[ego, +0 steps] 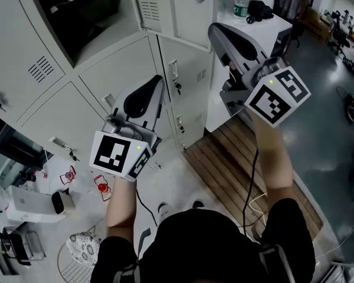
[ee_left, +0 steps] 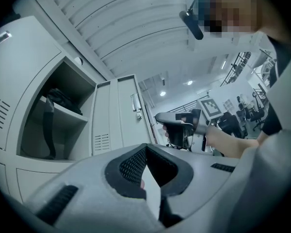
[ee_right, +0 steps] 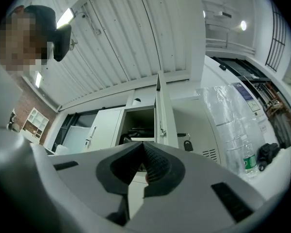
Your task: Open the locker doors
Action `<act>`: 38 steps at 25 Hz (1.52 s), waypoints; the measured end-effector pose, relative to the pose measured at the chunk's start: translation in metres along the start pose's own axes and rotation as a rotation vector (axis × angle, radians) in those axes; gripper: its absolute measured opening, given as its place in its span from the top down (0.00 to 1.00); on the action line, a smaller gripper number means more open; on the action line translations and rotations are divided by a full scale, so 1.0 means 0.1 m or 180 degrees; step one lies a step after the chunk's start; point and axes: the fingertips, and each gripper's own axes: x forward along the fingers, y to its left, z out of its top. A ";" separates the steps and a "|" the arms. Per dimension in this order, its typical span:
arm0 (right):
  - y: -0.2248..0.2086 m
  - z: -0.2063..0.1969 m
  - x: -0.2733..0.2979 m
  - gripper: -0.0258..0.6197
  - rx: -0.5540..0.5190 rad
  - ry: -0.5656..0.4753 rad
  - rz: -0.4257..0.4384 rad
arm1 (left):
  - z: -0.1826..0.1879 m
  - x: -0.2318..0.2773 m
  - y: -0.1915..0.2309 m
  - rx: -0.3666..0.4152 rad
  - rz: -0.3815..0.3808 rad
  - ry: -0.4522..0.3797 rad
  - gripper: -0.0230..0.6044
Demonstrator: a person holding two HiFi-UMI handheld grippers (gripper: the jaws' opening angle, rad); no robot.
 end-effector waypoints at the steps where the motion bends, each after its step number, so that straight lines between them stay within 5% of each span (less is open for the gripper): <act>1: 0.03 -0.03 0.00 0.95 0.0003 -0.0004 0.0016 | 0.00 -0.02 0.01 0.0014 0.0016 0.0013 0.94; 22: 0.88 -0.58 0.37 0.95 -0.0100 0.0039 0.0562 | 0.10 -0.63 0.54 0.0185 0.0617 0.0157 0.94; 38: 1.27 -0.77 0.47 0.95 -0.0124 0.0124 0.0779 | 0.19 -0.88 0.64 0.0282 0.0768 0.0173 0.94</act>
